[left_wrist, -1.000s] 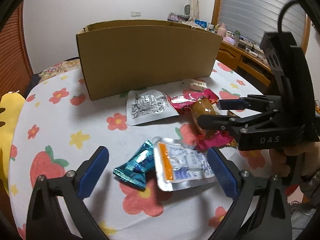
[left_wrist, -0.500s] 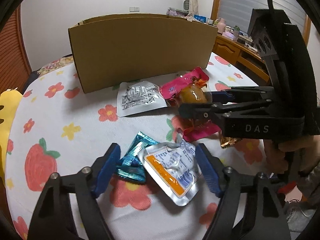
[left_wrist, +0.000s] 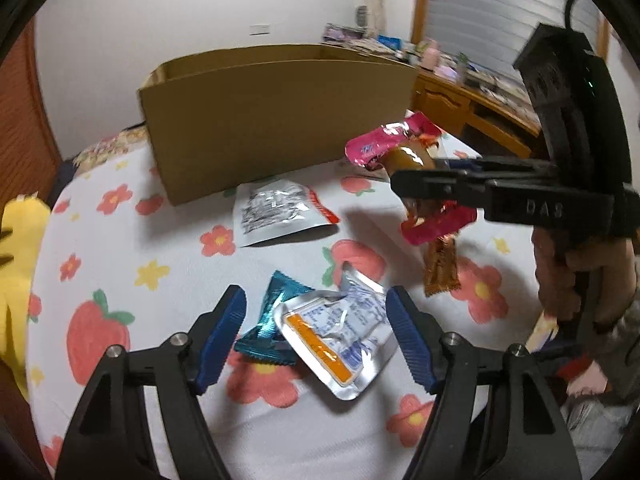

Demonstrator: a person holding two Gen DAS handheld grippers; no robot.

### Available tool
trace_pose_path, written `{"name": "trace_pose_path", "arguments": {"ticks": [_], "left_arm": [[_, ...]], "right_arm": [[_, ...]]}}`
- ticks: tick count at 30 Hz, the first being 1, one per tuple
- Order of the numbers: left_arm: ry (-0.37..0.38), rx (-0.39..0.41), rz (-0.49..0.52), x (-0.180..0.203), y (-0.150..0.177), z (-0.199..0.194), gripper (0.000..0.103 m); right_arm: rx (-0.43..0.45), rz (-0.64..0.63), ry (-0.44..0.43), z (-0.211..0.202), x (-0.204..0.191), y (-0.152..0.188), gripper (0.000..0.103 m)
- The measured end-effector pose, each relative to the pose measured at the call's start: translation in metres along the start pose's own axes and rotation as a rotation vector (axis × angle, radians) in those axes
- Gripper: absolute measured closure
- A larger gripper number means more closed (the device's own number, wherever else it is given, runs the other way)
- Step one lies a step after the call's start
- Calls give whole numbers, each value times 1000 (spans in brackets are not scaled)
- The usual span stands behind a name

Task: Organize snacks
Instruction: 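Grasp the amber pink-wrapped candy with the right tool while the left tool grasps the white orange-striped sachet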

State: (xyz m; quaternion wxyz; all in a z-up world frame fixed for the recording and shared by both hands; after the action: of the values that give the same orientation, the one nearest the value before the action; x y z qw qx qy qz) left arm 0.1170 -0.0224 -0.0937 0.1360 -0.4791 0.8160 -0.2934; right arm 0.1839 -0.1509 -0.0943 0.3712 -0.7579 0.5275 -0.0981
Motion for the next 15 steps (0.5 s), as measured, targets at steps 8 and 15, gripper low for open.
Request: {"name": "trace_pose_path", "arguments": {"ticks": [8,15], "left_arm": [[14,-122,202,27,1,15,32],[-29,-212,346,42,-1,30,30]], "right_arm": [[3,7,42,-10,22,13,60],[-3,16,60,-15,36,23,60]]}}
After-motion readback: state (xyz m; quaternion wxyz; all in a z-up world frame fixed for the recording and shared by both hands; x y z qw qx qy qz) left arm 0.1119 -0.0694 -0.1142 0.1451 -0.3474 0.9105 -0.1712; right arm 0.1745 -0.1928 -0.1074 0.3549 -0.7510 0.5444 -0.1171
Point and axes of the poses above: each gripper's, at about its wrist camera, not at the fingertips, and z roughly the way its jaws point, x to its right, y to its underside, the point moved 3 cm from there along z, roughly the way its jaws point, and after that the axes turned 6 degrees about -x, right-handed, at the moved point
